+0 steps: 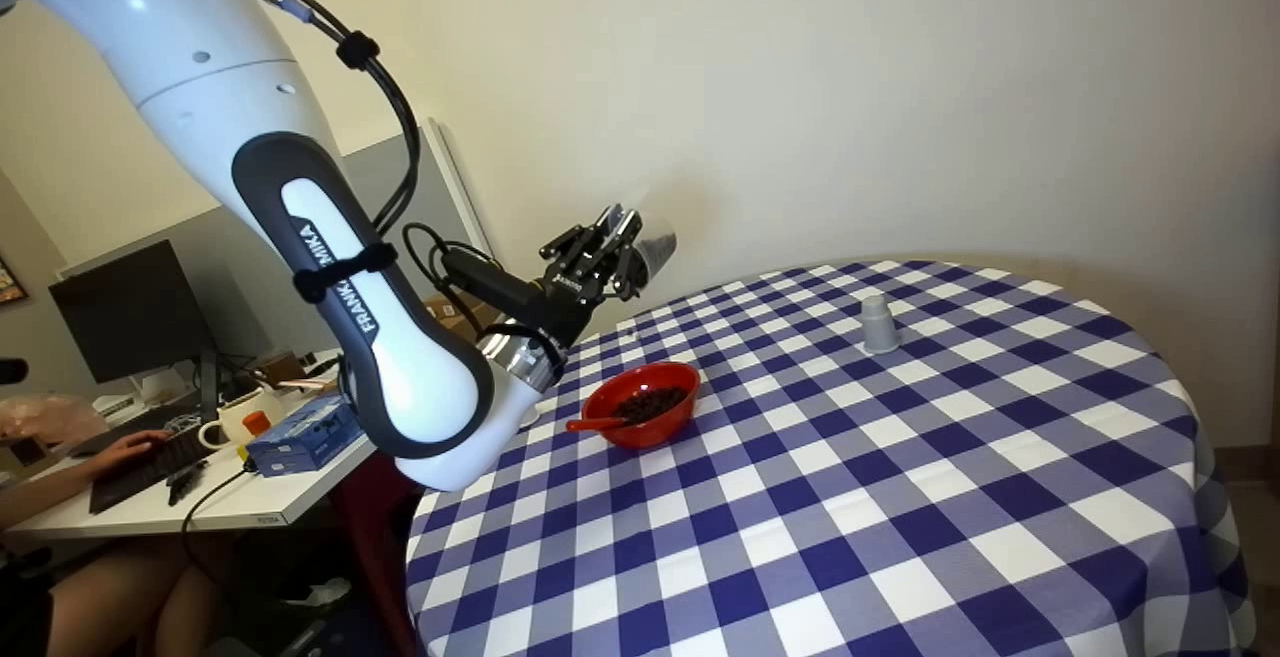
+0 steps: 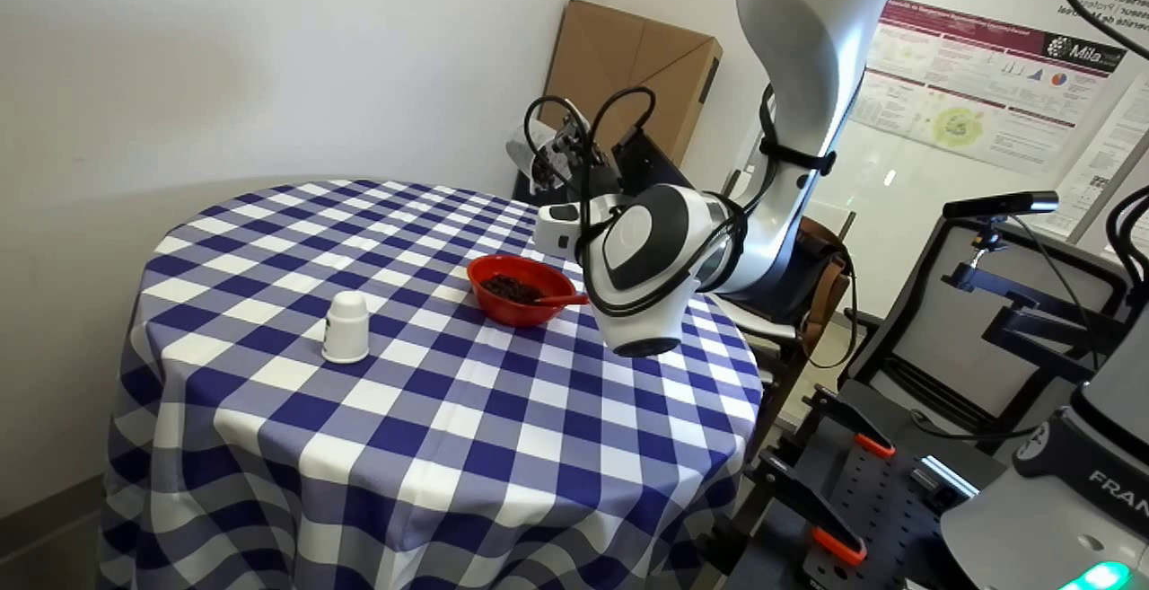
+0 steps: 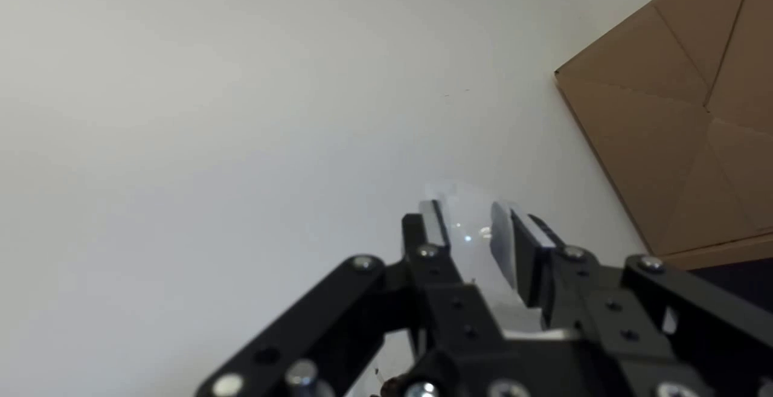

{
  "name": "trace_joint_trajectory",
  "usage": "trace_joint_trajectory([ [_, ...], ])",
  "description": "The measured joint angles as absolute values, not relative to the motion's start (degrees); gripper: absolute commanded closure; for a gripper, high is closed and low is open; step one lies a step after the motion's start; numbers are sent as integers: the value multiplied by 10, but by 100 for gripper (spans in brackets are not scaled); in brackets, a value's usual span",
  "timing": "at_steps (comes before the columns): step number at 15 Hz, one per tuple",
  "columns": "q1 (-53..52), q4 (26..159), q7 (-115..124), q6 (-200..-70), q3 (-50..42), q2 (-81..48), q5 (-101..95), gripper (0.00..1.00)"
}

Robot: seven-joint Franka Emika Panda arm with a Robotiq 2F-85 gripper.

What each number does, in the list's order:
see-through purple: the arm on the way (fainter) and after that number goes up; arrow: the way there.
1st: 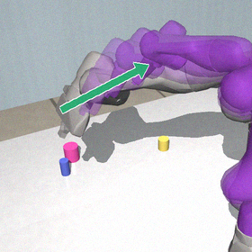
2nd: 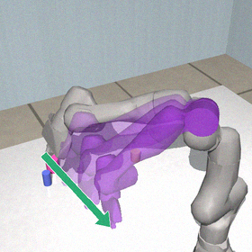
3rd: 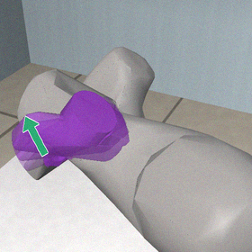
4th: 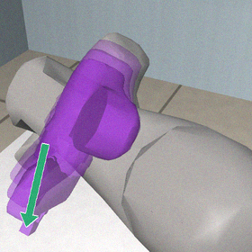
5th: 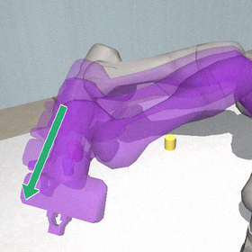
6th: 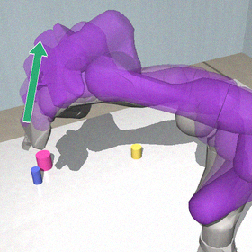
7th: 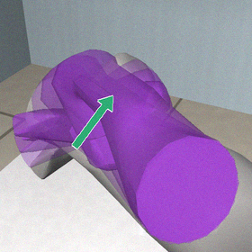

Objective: Pour the contents of the clear jar into the red bowl

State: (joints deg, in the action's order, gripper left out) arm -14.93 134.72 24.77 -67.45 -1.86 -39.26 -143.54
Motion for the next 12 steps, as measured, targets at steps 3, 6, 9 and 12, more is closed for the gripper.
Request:
trace_joint_trajectory([
  [3,-152,1347,252,-672,-22,-394,-1435,91],
  [6,-158,1347,259,-666,-27,-395,-1435,91],
  [9,-166,1347,266,-656,-35,-399,-1435,91],
  [12,-173,1347,272,-646,-42,-405,-1435,91],
])
